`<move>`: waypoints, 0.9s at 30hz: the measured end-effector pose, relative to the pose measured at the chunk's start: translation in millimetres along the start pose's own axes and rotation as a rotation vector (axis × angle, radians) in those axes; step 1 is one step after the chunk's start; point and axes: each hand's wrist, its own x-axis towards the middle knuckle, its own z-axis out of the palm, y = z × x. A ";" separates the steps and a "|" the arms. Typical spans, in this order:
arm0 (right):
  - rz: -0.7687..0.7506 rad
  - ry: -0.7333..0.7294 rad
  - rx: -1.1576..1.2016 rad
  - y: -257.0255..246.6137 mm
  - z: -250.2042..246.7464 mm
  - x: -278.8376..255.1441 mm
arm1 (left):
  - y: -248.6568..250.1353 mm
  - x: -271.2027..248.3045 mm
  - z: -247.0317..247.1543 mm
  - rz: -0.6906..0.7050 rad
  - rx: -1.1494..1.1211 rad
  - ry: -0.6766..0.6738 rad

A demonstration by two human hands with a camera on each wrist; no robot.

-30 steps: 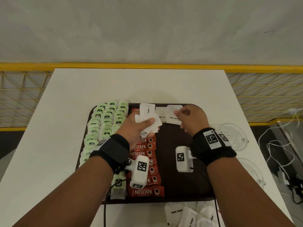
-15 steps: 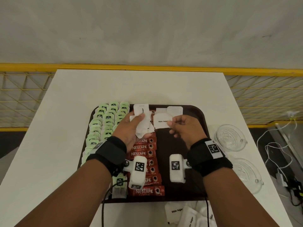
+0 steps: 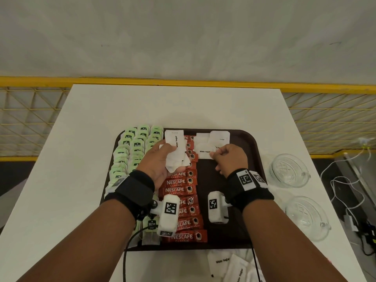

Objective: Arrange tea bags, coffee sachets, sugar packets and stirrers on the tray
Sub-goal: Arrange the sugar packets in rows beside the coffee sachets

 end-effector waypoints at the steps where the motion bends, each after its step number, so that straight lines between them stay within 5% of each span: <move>1: -0.004 0.014 -0.016 -1.2 -1.6 -0.3 | -0.2 -0.5 1.2 -0.004 0.014 -0.004; 6: -0.178 0.040 0.009 -18.4 -10.6 -4.7 | -3.0 -3.3 5.9 -0.006 0.138 -0.068; 12: -0.353 -0.295 -0.079 -41.9 -24.2 -15.8 | -8.6 -9.0 14.7 0.013 0.342 -0.170; 17: -0.209 -0.272 0.160 -29.8 -31.7 -19.2 | -10.5 -9.4 20.5 0.040 0.300 -0.138; 24: 0.182 -0.129 0.808 0.0 -34.4 -16.5 | -8.7 -4.8 9.1 0.093 0.229 -0.027; 27: 0.258 -0.093 0.836 11.3 -27.0 -13.4 | -8.6 -4.0 4.3 0.127 0.227 0.003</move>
